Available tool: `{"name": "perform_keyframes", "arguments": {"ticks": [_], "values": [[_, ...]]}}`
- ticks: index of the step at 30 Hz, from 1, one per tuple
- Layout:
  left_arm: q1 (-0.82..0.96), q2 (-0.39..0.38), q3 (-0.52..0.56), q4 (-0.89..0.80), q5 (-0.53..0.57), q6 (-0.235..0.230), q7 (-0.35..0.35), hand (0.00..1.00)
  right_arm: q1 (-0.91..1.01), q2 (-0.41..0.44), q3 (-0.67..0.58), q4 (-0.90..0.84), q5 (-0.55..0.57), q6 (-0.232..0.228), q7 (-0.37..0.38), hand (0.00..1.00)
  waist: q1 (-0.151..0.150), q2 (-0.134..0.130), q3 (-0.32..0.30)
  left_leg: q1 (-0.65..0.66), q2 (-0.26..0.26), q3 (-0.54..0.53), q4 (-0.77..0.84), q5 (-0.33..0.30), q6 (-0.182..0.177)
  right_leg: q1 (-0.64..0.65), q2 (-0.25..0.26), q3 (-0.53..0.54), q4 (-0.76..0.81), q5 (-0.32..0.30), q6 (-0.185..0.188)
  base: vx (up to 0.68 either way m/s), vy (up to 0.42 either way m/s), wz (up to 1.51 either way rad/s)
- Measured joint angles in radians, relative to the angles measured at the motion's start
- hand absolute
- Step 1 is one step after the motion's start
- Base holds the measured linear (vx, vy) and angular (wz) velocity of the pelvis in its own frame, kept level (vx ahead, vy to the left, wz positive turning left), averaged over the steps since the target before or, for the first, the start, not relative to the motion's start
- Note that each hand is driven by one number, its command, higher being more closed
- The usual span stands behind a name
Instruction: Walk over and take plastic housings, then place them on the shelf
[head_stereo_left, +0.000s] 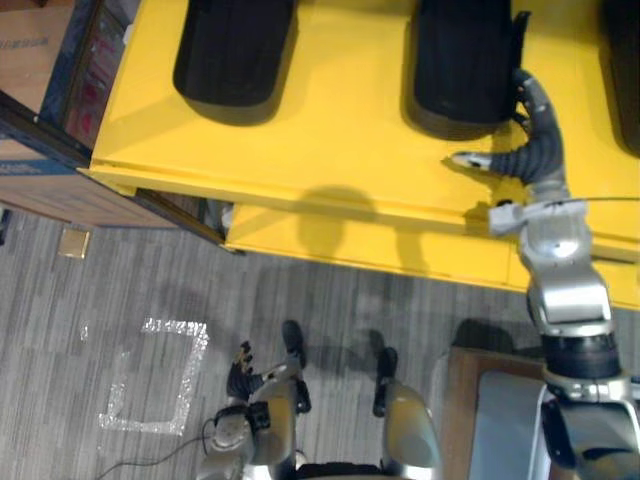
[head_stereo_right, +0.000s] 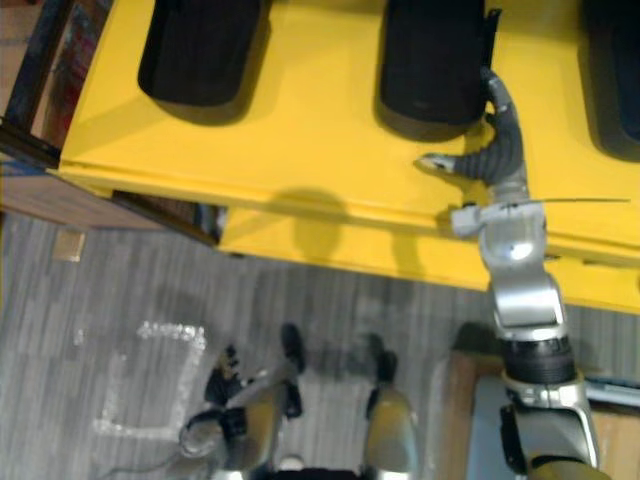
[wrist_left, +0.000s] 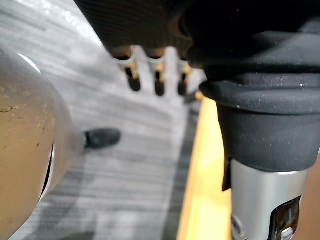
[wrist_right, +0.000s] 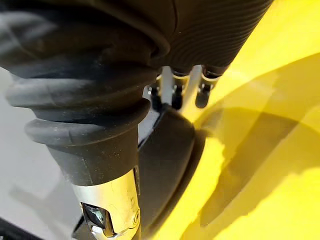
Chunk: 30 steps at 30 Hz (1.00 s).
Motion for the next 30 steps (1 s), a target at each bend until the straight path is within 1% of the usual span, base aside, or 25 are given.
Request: {"name": "perform_keyframes", "arguments": {"ticks": [6,13,17,18,19,20,21,22,23,25,26,28,29,30], "values": [[0.0,0.0,0.0,0.0,0.0,0.0,0.0,0.0,0.0,0.0,0.0,0.0,0.0,-0.011,0.002,0.0,0.0,0.0,0.0,0.0,0.0,0.0,0.0,0.0,0.0,0.0,0.0,0.0,0.0,0.0,0.0,0.0,0.0,0.0],[0.0,0.0,0.0,0.0,0.001,0.0,-0.001,0.0,0.0,0.0,0.0,-0.001,-0.013,-0.011,-0.002,0.0,0.0,0.0,0.0,0.0,0.0,-0.001,0.0,0.0,0.0,0.003,0.0,-0.002,-0.001,0.0,0.0,0.0,0.0,0.0],[0.0,0.0,0.0,0.002,0.002,0.0,-0.003,0.0,0.008,0.0,-0.003,-0.001,-0.06,-0.011,-0.026,0.0,0.0,0.0,0.0,0.011,0.0,-0.001,0.0,0.0,0.0,0.015,0.0,-0.002,-0.004,0.0,0.0,0.0,0.0,0.0],[0.001,0.0,-0.002,0.006,0.009,-0.002,-0.006,0.0,0.023,0.0,-0.007,-0.003,-0.091,-0.021,-0.044,0.0,0.0,0.003,-0.002,0.028,0.0,-0.001,0.0,-0.005,-0.002,0.037,0.001,-0.005,-0.014,0.0,0.001,0.03,-0.012,-0.01],[0.002,0.0,-0.003,0.012,0.01,-0.003,-0.008,0.0,0.034,0.0,-0.014,-0.012,-0.094,-0.03,-0.051,0.0,0.001,0.005,-0.01,0.034,0.0,0.001,0.0,-0.009,-0.002,0.043,0.001,-0.004,-0.016,0.0,0.001,0.0,0.0,0.0],[0.003,-0.001,-0.004,0.019,0.01,-0.004,-0.008,0.0,0.041,0.0,-0.017,-0.024,-0.1,-0.032,-0.058,0.0,0.0,0.009,-0.02,0.034,0.0,0.002,-0.001,-0.012,-0.003,0.043,0.001,-0.003,-0.019,0.0,0.001,0.04,-0.009,-0.05],[0.008,0.0,-0.003,0.028,0.01,-0.004,-0.008,0.0,0.061,0.0,-0.031,-0.057,-0.13,-0.05,-0.066,0.0,-0.003,0.016,-0.041,0.04,0.0,0.005,-0.002,-0.015,-0.001,0.054,0.002,-0.002,-0.032,0.003,0.004,0.05,-0.01,-0.08],[0.009,0.0,-0.003,0.037,0.011,-0.004,-0.008,0.0,0.072,0.0,-0.04,-0.073,-0.131,-0.065,-0.072,0.0,-0.004,0.017,-0.05,0.053,0.0,0.009,-0.005,-0.02,-0.003,0.067,0.002,0.001,-0.038,0.003,0.005,0.06,-0.011,-0.1],[0.01,-0.001,-0.002,0.048,0.015,-0.006,-0.009,0.0,0.082,0.0,-0.043,-0.082,-0.132,-0.073,-0.078,0.0,-0.005,0.017,-0.06,0.06,0.0,0.012,-0.005,-0.024,-0.004,0.075,0.002,0.003,-0.044,0.003,0.005,0.06,-0.007,-0.18],[0.03,-0.001,0.0,0.089,0.05,-0.006,-0.01,0.0,0.131,0.0,-0.063,-0.128,-0.137,-0.105,-0.091,0.0,-0.016,0.007,-0.13,0.077,0.003,0.03,-0.007,-0.037,-0.009,0.099,0.006,0.012,-0.08,0.012,0.007,0.1,-0.009,-0.2],[0.035,-0.001,0.003,0.096,0.053,-0.006,-0.011,0.0,0.139,0.0,-0.072,-0.137,-0.137,-0.118,-0.096,0.0,-0.022,0.003,-0.141,0.087,0.003,0.033,-0.007,-0.041,-0.01,0.112,0.007,0.014,-0.094,0.016,0.008,0.13,-0.008,-0.21],[0.053,0.001,0.01,0.121,0.081,-0.005,-0.019,0.0,0.173,0.002,-0.131,-0.166,-0.137,-0.162,-0.139,0.0,-0.027,-0.023,-0.201,0.114,0.015,0.065,-0.008,-0.055,-0.022,0.139,0.02,0.042,-0.14,0.034,0.004,0.14,-0.024,-0.39],[0.051,0.001,0.017,0.134,0.085,-0.005,-0.02,0.0,0.178,0.002,-0.15,-0.168,-0.137,-0.17,-0.15,0.0,-0.031,-0.03,-0.21,0.124,0.017,0.069,-0.008,-0.055,-0.023,0.149,0.023,0.045,-0.15,0.037,0.002,0.12,-0.047,-0.38],[0.05,0.0,0.026,0.162,0.087,-0.003,-0.024,0.0,0.207,0.006,-0.205,-0.174,-0.137,-0.19,-0.179,0.0,-0.05,-0.048,-0.241,0.14,0.026,0.079,-0.009,-0.06,-0.03,0.167,0.034,0.053,-0.166,0.043,-0.003,0.07,-0.042,-0.19]]}}
